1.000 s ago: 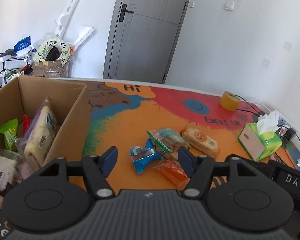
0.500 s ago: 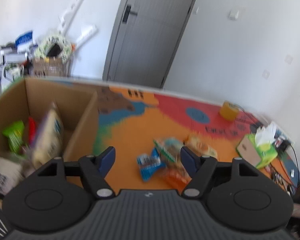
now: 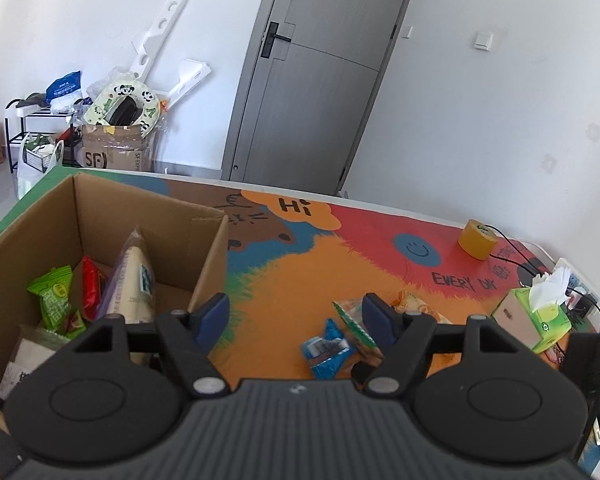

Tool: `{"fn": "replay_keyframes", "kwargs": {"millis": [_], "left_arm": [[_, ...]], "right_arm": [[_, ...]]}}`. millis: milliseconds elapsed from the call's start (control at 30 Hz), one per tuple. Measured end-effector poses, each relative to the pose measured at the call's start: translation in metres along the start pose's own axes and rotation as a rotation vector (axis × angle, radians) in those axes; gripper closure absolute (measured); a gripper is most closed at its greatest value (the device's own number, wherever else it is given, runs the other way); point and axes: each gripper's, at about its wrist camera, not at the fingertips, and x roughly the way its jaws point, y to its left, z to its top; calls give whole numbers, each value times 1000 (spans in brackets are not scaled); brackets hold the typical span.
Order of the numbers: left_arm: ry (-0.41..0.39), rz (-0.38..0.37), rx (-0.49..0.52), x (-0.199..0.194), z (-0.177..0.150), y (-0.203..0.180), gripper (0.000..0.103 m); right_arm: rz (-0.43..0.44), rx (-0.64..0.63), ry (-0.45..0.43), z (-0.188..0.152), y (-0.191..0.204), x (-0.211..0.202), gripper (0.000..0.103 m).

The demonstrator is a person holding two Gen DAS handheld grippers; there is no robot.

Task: Organize snacks
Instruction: 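Grasp the red-and-white packet with the right gripper, then grasp the blue packet with the left gripper while the right gripper holds the red packet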

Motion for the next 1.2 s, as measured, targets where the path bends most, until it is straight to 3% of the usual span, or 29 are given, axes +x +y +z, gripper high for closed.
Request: {"fn": "replay_keyframes", "kwargs": {"millis": [67,167,600,1000,1200], "left_arm": [[2,-2,6,2,0,-3,31],[9,-6,17,6,-1,-8,31],[63,-29,78,32,-19,-45,31],[128,31,54,73,-39,-44,32],[123,78,35,89,-42,-42,32]], "right_arm": [[11,1,6,-1,-1,1,70],[44,6,14,-1,-4,-1,78],[32,66,-54,-1,-36,-36,81],[-30,104,-111,2,-63,-51,81],[-65,101,-125,3,-71,-52,81]]}}
